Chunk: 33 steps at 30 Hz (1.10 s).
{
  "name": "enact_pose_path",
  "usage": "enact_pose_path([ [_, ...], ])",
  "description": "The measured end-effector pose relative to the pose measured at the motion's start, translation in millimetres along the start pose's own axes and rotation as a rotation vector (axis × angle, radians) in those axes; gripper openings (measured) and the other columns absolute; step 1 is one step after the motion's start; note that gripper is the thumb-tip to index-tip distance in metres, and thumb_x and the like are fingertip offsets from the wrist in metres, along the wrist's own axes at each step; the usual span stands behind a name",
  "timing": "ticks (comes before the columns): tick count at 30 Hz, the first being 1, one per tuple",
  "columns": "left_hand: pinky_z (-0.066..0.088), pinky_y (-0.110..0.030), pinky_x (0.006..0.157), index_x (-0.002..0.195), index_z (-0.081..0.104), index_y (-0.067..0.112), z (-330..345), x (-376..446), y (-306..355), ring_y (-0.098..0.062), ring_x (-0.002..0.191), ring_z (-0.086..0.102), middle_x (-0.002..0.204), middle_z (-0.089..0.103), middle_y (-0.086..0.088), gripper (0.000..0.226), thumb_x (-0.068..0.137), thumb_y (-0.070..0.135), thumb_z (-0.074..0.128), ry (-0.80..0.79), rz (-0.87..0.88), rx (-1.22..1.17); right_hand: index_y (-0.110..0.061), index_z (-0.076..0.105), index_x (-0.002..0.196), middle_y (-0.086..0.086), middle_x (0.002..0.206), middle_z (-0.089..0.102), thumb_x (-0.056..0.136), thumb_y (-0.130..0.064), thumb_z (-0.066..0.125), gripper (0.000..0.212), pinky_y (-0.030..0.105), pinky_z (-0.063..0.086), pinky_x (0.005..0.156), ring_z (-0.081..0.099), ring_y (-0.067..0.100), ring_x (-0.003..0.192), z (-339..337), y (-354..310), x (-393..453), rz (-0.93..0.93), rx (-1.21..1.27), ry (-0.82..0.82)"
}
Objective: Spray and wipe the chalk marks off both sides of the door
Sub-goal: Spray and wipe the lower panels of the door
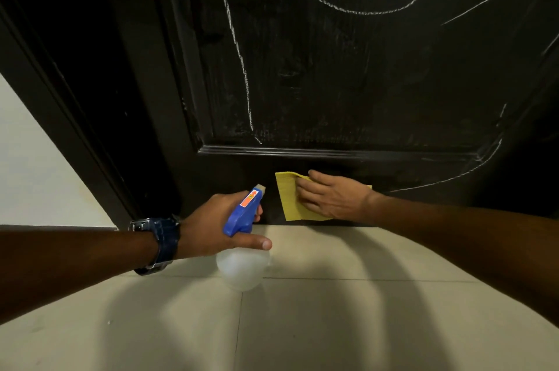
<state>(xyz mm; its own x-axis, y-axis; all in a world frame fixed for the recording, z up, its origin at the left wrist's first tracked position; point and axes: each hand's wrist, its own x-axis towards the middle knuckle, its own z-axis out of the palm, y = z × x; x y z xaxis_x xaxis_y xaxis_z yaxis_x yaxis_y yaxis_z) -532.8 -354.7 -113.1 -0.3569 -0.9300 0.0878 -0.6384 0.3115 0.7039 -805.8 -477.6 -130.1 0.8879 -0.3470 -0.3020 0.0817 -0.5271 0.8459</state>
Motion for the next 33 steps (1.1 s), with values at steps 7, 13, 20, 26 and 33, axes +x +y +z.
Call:
enact_pose_path([
  [7, 0.058, -0.022, 0.075, 0.104, 0.061, 0.029, 2.7, -3.3, -5.1, -0.005, 0.090, 0.067, 0.098, 0.068, 0.012, 0.055, 0.066, 0.060, 0.083, 0.031, -0.007, -0.010, -0.010, 0.022, 0.157, 0.015, 0.168, -0.004, 0.097, -0.005, 0.043, 0.064, 0.056, -0.004, 0.121, -0.010, 0.036, 0.153, 30.1, 9.4, -54.1, -0.020, -0.040, -0.065],
  [13, 0.059, -0.022, 0.077, 0.107, 0.059, 0.032, 1.6, 1.8, -7.9, -0.003, 0.092, 0.066, 0.100, 0.066, 0.015, 0.058, 0.066, 0.068, 0.079, 0.002, -0.029, 0.013, -0.003, 0.010, 0.156, 0.026, 0.165, -0.006, 0.104, -0.017, 0.042, 0.063, 0.064, 0.000, 0.118, -0.009, 0.044, 0.151, -1.8, -33.3, -50.4, 0.167, 0.154, -0.274],
  [20, 0.056, -0.015, 0.078, 0.111, 0.059, 0.028, 12.1, 14.7, 6.4, 0.001, 0.097, 0.064, 0.103, 0.065, 0.013, 0.053, 0.071, 0.054, 0.082, -0.028, -0.010, -0.024, 0.003, 0.012, 0.156, 0.024, 0.142, 0.045, 0.106, -0.013, 0.034, 0.057, 0.040, 0.048, 0.083, 0.055, 0.037, 0.117, -34.8, -25.6, -2.6, 0.427, 0.571, -0.190],
  [26, 0.054, -0.015, 0.075, 0.106, 0.063, 0.023, 6.9, 12.0, 12.7, -0.004, 0.092, 0.067, 0.097, 0.068, 0.011, 0.054, 0.067, 0.051, 0.087, 0.037, 0.007, -0.066, -0.023, 0.030, 0.141, 0.010, 0.113, 0.062, 0.085, -0.010, 0.062, 0.066, 0.043, 0.050, 0.081, 0.062, 0.036, 0.104, -39.9, -17.0, 9.3, 0.791, 1.353, -0.241],
  [33, 0.058, -0.024, 0.079, 0.108, 0.063, 0.026, -2.9, 5.1, 6.3, -0.004, 0.093, 0.068, 0.099, 0.069, 0.011, 0.059, 0.065, 0.061, 0.085, 0.044, -0.009, -0.062, -0.029, 0.058, 0.089, 0.000, 0.099, 0.060, 0.088, -0.020, 0.054, 0.010, 0.035, 0.034, 0.081, 0.051, 0.033, 0.113, -35.0, -20.5, 20.5, 1.256, 1.538, -0.228],
])
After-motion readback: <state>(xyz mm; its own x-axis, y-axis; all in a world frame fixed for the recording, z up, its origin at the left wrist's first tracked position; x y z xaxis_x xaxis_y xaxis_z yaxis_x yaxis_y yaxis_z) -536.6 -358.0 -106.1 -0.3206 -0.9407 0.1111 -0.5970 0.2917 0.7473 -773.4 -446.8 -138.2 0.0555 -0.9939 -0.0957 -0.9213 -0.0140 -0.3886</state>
